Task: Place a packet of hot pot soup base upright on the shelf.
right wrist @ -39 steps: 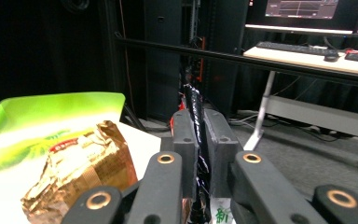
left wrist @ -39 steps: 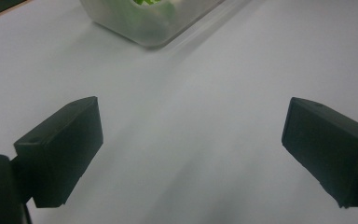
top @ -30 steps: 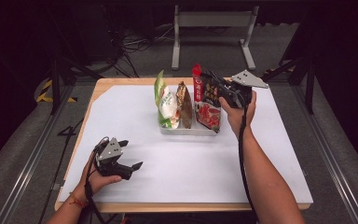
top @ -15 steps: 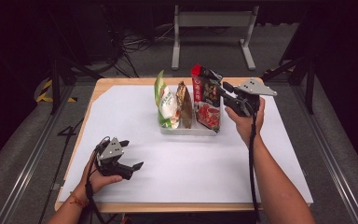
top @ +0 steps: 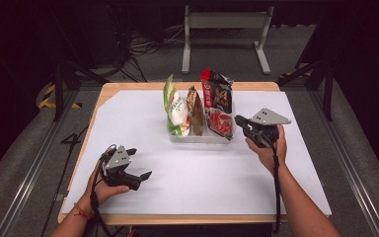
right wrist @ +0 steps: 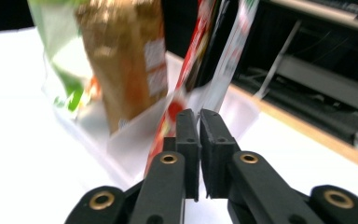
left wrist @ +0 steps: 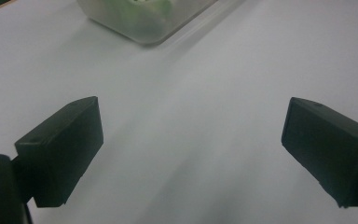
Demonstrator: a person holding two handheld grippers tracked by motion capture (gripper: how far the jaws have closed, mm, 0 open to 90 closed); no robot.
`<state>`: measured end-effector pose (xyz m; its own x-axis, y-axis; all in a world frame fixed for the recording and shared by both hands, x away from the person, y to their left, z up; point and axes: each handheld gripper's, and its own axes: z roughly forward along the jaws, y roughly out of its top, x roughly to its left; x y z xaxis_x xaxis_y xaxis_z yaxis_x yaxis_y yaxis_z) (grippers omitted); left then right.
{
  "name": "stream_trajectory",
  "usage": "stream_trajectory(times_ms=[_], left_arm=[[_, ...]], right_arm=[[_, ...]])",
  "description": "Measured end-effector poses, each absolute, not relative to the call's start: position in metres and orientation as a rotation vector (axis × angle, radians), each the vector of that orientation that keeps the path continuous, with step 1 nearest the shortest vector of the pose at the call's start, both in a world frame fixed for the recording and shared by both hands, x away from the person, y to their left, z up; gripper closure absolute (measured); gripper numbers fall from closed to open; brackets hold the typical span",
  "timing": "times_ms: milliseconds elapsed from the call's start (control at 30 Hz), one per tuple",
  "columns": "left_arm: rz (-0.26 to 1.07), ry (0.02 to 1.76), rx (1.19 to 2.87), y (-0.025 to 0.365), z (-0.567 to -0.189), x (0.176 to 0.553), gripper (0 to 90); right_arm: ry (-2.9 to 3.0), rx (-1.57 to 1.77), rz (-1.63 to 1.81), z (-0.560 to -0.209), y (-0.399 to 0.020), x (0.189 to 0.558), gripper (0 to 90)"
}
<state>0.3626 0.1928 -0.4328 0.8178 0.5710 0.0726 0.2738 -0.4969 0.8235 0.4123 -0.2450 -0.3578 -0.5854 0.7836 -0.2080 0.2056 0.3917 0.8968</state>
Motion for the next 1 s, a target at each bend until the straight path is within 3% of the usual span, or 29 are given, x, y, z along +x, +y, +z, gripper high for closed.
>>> stream_trajectory(times_ms=[567,1000], left_arm=[[0.423,0.607,2.130,0.192,-0.434,0.362,6.1],[0.423,0.606,2.140,0.191,-0.435,0.362,6.1]], right_arm=[[2.136,0.843,1.018,-0.398,-0.231,0.414,90.0],[2.116,0.860,1.004,-0.404,-0.232,0.416,90.0]])
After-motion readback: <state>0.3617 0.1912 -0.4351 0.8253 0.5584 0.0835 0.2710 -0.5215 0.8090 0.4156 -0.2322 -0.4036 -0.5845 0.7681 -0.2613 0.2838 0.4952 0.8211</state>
